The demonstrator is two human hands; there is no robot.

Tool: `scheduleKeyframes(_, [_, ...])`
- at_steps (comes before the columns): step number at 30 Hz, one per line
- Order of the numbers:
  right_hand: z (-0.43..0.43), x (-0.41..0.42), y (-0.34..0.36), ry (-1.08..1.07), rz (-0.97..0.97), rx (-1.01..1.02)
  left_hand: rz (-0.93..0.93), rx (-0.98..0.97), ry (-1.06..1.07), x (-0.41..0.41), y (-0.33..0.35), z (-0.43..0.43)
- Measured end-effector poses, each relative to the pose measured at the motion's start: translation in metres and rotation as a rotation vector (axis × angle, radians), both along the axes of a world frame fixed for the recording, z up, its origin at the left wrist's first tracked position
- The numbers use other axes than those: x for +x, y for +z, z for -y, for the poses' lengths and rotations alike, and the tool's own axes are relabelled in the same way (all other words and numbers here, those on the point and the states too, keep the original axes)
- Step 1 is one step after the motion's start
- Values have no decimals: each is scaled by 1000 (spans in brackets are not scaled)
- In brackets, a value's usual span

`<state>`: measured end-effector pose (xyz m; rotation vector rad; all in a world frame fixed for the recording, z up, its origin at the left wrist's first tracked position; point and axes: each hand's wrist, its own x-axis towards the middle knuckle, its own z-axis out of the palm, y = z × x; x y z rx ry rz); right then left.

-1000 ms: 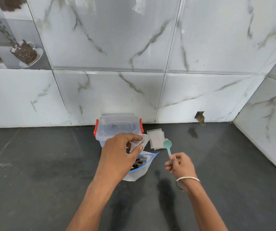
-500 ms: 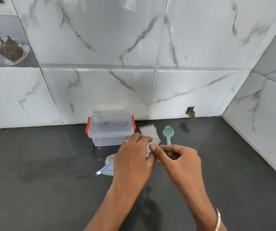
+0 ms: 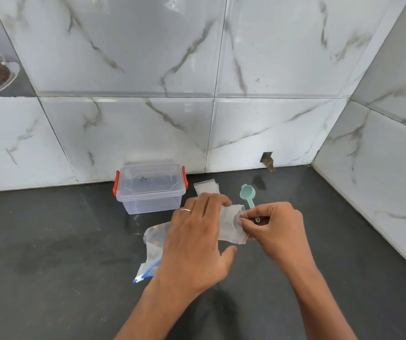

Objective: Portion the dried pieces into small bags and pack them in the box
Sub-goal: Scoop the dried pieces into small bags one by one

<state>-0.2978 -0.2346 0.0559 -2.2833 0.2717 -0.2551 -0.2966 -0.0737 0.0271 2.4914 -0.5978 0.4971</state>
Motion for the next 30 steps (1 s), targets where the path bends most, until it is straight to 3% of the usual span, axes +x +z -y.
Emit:
scheduleKeyframes(4, [5, -8, 19, 97, 62, 22, -89, 119, -101, 14, -3, 1])
scheduleKeyframes(9, [4, -19, 33, 191, 55, 17, -61, -34, -132, 18, -4, 18])
scheduleKeyframes(16, [-2, -20, 20, 92, 109, -99, -182, -321, -176, 9, -7, 17])
scheduleKeyframes(22, [-2, -28, 27, 146, 281, 26, -248, -372, -95, 3, -16, 15])
scheduleKeyframes(25, [-3, -36, 30, 284, 228, 139, -277, -408, -27, 2, -18, 18])
scheduleKeyframes(30, [-13, -38, 12, 299, 157, 50, -274, -388, 17, 0, -17, 25])
